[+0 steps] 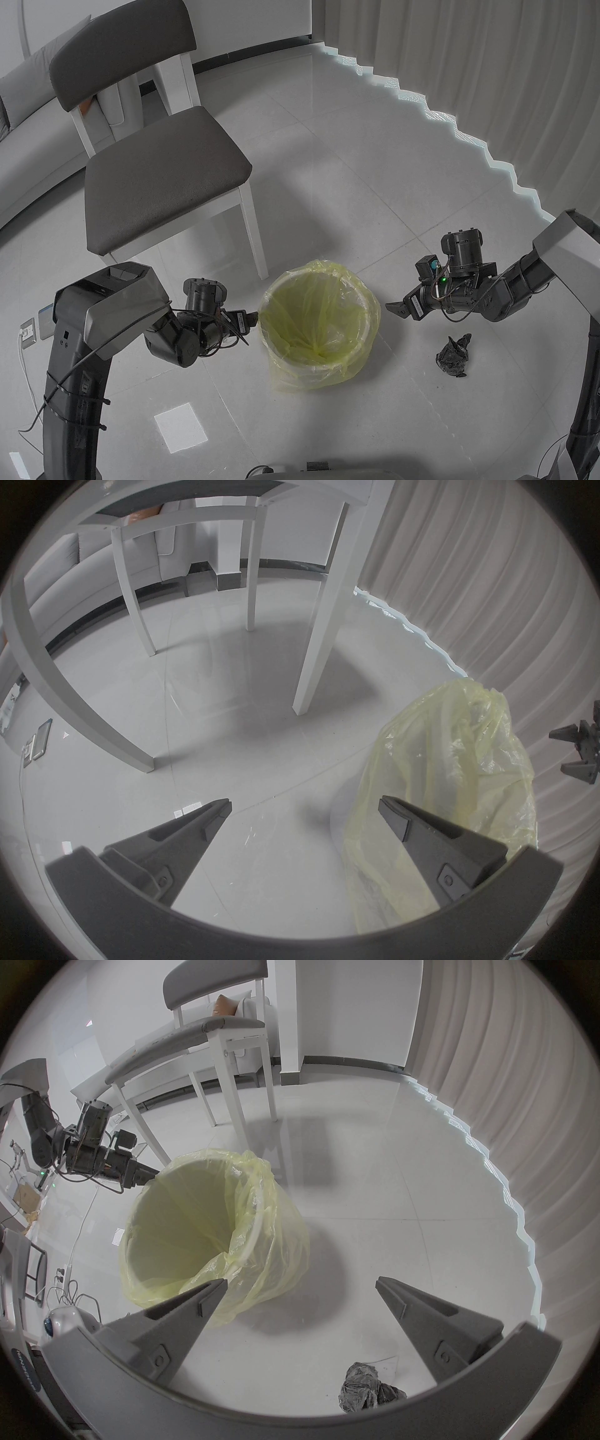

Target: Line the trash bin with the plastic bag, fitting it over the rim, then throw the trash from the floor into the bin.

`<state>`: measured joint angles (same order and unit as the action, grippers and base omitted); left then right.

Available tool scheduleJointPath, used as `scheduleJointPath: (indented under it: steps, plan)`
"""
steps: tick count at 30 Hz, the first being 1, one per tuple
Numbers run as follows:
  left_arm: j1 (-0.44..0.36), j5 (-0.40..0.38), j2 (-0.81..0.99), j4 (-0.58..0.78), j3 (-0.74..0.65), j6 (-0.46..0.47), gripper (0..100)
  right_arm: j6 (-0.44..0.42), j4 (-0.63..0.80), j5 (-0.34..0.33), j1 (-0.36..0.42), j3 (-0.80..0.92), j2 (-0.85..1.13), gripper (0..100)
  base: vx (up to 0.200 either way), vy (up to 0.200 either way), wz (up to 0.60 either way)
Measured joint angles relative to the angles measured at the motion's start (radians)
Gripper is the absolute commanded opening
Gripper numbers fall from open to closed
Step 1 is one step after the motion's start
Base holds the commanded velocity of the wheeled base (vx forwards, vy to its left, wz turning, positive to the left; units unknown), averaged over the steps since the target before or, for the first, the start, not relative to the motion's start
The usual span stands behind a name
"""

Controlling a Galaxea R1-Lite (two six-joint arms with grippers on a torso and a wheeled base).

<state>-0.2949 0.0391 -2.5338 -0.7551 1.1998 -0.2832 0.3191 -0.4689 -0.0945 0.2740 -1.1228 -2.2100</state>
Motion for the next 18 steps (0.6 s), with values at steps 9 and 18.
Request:
scheduleJointPath:
  steps: [9, 18]
  plan:
    - [0.041, -0.027, 0.085, 0.0, -0.065, -0.013, 100, 0.0, -0.001, -0.001, 0.0, -0.036, -0.045, 100, 0.0, 0.0, 0.0]
    - [0.104, -0.052, 0.247, -0.029, -0.202, -0.022, 100, 0.0, -0.001, 0.001, 0.011, -0.16, -0.169, 100, 0.0, 0.0, 0.0]
